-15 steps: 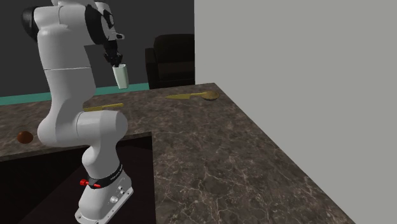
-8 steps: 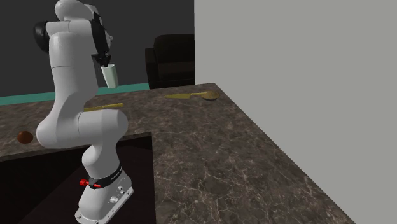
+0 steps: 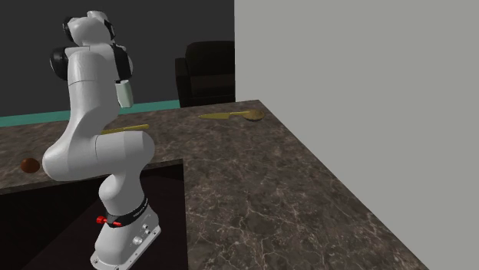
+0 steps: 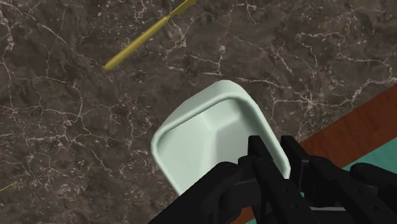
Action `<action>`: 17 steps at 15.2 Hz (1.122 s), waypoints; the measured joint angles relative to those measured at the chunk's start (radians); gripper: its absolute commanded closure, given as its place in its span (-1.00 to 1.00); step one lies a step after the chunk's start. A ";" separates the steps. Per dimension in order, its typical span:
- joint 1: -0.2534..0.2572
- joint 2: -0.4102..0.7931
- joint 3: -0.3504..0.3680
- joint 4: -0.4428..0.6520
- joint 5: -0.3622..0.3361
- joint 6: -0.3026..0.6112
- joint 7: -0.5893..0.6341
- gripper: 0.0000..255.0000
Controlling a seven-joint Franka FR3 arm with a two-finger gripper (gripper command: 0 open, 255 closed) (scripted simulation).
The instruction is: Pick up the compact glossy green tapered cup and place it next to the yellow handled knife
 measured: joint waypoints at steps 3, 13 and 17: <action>-0.002 -0.016 0.001 -0.071 0.001 0.055 0.003 1.00; -0.012 -0.040 0.001 -0.246 0.003 0.206 0.001 1.00; -0.013 -0.039 0.000 -0.298 0.002 0.259 0.002 1.00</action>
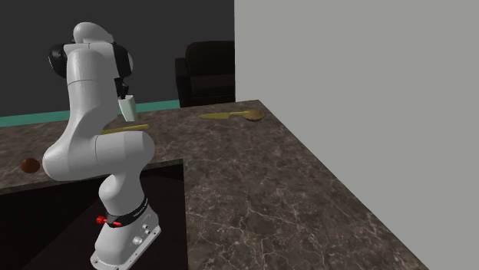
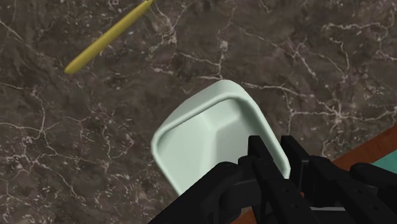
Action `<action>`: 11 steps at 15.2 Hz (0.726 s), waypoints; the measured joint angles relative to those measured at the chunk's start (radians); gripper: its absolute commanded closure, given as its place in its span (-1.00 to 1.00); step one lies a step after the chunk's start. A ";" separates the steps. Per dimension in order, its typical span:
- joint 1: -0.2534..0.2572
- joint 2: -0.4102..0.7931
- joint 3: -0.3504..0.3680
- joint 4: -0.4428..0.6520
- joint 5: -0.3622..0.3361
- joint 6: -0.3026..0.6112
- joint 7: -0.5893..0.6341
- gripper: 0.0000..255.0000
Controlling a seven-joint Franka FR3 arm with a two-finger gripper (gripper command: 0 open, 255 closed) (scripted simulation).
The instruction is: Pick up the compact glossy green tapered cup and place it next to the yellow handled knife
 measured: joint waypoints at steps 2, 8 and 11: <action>-0.001 -0.001 0.000 -0.010 0.000 0.009 0.000 1.00; -0.001 -0.001 0.000 -0.013 0.000 0.013 -0.001 -1.00; -0.001 -0.001 0.000 -0.014 0.000 0.013 -0.001 -1.00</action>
